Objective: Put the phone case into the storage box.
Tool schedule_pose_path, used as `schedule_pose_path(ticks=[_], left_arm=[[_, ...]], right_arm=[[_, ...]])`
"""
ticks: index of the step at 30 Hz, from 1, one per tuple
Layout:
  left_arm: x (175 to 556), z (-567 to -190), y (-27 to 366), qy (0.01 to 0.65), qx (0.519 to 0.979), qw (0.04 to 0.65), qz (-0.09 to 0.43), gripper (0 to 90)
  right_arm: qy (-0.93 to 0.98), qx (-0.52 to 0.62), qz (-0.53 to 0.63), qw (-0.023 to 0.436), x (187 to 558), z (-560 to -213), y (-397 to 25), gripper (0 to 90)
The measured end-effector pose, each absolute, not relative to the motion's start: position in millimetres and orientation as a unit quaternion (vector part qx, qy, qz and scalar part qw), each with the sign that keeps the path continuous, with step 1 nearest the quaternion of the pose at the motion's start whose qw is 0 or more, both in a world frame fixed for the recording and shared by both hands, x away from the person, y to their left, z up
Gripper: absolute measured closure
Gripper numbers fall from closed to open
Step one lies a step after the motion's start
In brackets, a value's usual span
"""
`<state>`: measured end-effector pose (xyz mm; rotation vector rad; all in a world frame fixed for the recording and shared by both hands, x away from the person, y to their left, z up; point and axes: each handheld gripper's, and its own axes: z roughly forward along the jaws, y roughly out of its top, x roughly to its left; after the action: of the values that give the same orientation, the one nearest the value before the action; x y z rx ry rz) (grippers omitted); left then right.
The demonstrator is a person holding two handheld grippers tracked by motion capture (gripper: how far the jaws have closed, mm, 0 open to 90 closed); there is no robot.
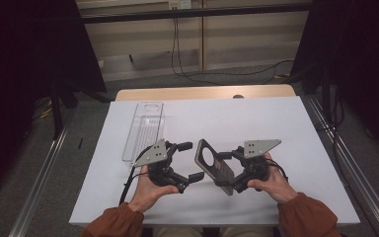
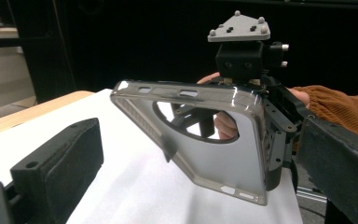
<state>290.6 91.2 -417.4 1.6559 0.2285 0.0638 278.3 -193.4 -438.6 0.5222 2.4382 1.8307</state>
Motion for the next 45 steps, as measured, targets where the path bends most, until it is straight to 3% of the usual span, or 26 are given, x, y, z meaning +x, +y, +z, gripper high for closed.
schedule_pose_path(ticks=[18,45], left_arm=[[299.4,-422.7,83.0,0.07,0.723,0.687,-0.011,0.7],[299.2,-428.8,76.6,0.044,0.726,0.686,-0.02,6.1]], right_arm=[[0.789,0.147,0.597,0.001,276.0,-438.5,-189.5,12.1],[0.79,0.134,0.599,-0.017,273.3,-442.0,-182.4,12.1]])
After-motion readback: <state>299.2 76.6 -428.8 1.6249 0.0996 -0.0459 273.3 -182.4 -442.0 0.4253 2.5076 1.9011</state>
